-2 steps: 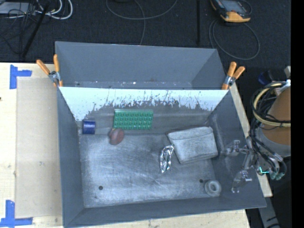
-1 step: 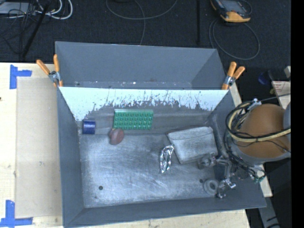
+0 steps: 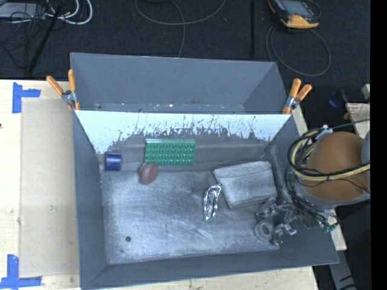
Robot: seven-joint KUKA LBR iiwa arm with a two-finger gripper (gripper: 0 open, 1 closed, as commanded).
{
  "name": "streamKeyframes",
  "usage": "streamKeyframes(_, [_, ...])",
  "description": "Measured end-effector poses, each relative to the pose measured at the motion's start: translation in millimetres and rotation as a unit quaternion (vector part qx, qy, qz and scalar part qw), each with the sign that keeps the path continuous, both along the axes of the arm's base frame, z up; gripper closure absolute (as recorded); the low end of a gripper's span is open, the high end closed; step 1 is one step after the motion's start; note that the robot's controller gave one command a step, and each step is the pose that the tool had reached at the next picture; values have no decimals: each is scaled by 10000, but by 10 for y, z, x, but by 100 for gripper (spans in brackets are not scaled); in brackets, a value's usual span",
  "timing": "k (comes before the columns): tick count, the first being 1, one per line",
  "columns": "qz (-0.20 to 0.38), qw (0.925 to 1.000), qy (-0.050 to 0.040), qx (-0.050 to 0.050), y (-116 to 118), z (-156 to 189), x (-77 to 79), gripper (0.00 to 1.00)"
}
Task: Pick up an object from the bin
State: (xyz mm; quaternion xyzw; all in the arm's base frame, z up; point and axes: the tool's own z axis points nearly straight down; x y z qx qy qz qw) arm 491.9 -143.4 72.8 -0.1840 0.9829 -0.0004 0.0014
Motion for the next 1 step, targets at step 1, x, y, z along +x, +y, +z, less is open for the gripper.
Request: streamKeyframes(1, [-49, 10000, 15, 7, -92, 1369, -46, 100])
